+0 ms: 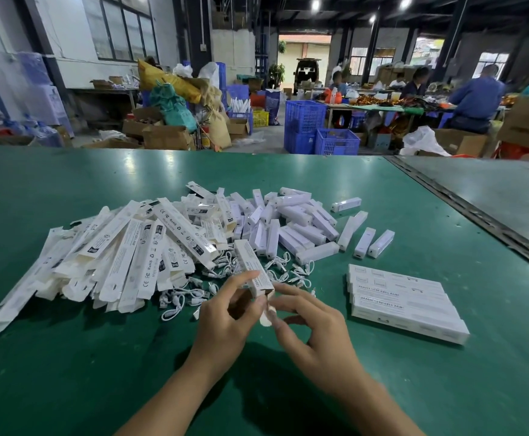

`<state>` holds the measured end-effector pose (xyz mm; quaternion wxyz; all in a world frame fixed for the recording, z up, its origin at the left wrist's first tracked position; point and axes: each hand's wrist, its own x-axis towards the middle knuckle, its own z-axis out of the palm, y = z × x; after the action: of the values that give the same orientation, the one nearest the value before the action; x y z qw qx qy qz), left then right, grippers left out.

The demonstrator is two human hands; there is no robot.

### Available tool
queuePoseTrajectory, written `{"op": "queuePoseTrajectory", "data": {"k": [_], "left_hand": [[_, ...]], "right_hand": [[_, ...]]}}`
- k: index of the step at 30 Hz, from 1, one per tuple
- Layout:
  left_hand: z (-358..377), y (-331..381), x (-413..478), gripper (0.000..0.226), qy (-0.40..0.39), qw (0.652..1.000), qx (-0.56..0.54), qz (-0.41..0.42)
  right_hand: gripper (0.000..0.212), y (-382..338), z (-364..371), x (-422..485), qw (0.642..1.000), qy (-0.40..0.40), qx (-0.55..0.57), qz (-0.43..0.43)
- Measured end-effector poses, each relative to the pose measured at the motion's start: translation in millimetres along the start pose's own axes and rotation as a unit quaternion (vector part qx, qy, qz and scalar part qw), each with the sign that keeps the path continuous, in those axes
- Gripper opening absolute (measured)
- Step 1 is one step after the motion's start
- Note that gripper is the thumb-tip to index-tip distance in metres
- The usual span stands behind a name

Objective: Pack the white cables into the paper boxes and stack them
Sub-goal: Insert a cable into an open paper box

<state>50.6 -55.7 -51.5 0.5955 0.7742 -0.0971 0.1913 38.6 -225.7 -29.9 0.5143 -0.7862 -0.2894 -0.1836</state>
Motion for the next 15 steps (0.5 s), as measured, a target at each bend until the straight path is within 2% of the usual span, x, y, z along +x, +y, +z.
{"op": "queuePoseTrajectory", "data": {"k": [4,10,15], "left_hand": [[-3,-1,1,0.030,0.010,1.000,0.006,0.013],[0,8,-1,0.033,-0.002,1.000,0.015,0.008],[-1,12,-1,0.037,-0.020,1.000,0.013,0.011]], "right_hand": [[0.032,5,0,0,0.997,-0.038,-0.070,-0.019],[0.015,6,4,3,0.991,0.064,-0.096,-0.061],[0.015,6,5,1,0.987,0.082,-0.126,-0.062]]}}
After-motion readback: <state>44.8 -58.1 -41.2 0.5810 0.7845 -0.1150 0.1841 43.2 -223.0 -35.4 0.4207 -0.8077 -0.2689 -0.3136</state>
